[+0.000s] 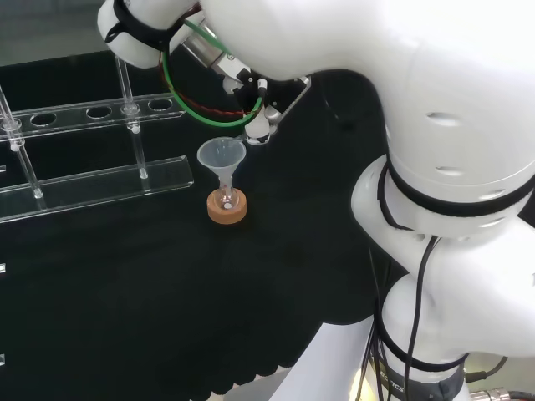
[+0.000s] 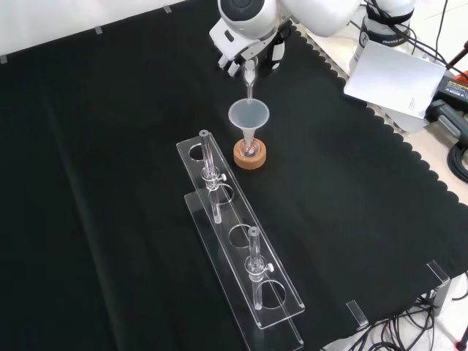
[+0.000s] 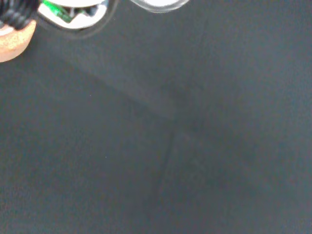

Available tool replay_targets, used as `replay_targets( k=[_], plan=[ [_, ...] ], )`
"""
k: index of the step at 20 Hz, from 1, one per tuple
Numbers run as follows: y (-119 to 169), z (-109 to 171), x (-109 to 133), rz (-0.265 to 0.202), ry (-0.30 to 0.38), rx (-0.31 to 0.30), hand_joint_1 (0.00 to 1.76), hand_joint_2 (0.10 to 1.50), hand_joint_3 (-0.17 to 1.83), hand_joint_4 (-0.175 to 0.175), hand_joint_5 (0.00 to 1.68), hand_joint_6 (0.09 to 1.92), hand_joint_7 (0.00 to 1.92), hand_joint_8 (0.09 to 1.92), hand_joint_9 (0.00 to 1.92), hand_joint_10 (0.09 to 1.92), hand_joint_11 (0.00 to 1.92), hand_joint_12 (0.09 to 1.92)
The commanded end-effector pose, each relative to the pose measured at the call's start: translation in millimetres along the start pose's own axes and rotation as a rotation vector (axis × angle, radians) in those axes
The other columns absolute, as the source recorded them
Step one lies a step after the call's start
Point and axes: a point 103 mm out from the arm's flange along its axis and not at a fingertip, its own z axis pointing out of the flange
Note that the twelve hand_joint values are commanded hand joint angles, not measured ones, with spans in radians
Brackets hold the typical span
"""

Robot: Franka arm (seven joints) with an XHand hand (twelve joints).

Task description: Pour all the NaCl from the weighing funnel into the round-bottom flask.

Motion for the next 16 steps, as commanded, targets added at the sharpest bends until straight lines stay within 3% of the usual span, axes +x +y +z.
replay_targets(
  k=[1,16],
  plan=[
    [-0.4,-4.2,-0.3,0.002,-0.022,0.017,1.11,0.68,0.64,0.175,1.25,0.7,0.8,0.65,1.27,0.11,1.05,0.88],
    [-2.0,-14.0,1.1,0.026,-0.096,0.043,1.11,0.67,0.64,0.175,1.25,0.7,0.79,0.65,1.27,0.11,1.04,0.88]
  ],
)
